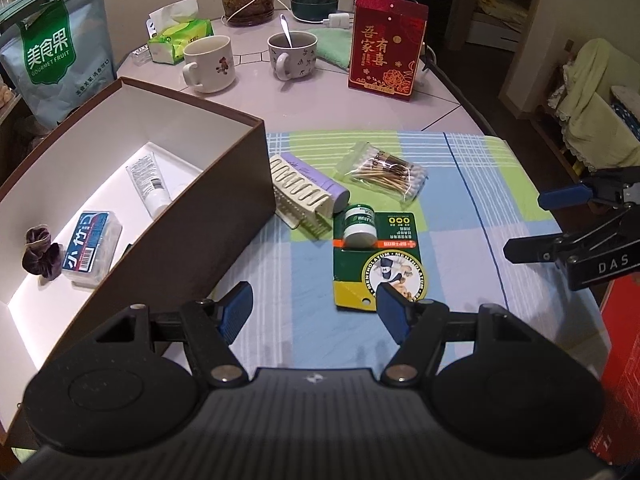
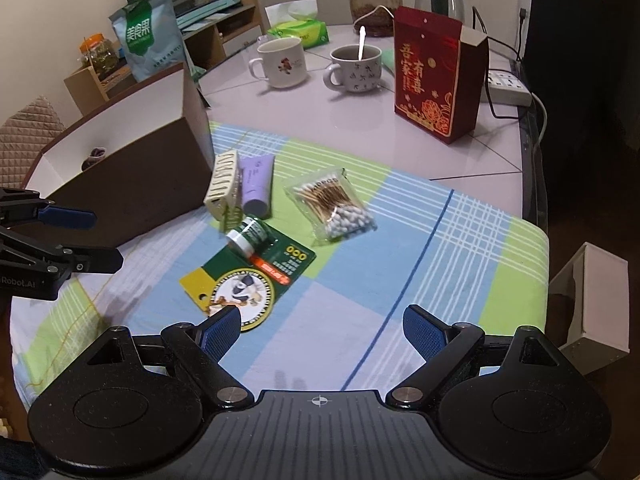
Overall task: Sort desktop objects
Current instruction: 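Move both tools back from the box to the items on the cloth, then grasp the white comb with the left tool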
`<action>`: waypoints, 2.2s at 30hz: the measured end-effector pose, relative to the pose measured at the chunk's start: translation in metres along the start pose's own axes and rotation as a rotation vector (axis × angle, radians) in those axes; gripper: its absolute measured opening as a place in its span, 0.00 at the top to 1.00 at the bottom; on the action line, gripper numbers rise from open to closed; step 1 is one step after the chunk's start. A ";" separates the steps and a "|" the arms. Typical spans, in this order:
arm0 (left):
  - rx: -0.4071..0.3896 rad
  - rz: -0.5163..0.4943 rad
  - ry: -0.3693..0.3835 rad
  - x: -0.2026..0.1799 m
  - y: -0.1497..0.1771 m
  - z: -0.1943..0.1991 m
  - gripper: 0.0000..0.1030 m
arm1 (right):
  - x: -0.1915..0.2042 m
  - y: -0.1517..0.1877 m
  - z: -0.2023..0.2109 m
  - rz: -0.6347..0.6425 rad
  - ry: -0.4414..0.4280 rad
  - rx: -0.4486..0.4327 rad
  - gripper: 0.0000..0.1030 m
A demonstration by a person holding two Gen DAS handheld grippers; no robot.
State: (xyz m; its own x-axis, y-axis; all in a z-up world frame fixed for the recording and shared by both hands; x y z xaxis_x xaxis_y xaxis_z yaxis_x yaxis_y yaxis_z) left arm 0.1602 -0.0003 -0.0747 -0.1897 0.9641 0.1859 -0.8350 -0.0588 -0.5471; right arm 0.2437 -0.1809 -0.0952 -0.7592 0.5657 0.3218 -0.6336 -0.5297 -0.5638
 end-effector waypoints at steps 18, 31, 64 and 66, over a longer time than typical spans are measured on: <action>0.041 0.027 -0.023 -0.014 -0.025 -0.038 0.38 | -0.033 -0.023 -0.023 0.009 -0.019 0.029 0.12; 0.042 0.075 -0.006 -0.023 -0.037 -0.062 0.38 | -0.050 -0.032 -0.039 0.004 -0.026 0.053 0.12; 0.055 0.068 -0.027 -0.016 -0.030 -0.099 0.76 | -0.069 -0.029 -0.056 -0.045 -0.026 0.076 0.12; 0.073 0.020 -0.026 -0.012 -0.018 -0.090 0.76 | -0.070 -0.027 -0.055 -0.049 -0.026 0.078 0.12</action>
State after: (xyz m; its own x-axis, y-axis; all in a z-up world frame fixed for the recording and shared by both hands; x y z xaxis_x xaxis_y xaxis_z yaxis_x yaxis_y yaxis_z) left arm 0.2237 0.0126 -0.1407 -0.2193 0.9555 0.1973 -0.8662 -0.0976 -0.4901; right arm 0.3226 -0.1711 -0.1445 -0.7300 0.5762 0.3675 -0.6790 -0.5499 -0.4865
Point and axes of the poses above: each gripper's, at about its wrist camera, not at the fingertips, and z roughly against the way its jaws point, x to its left, y to its underside, the point moved 6 cm from there along -z, roughly the way its jaws point, and after that the axes turned 12 degrees about -y, right-handed, at the moved point
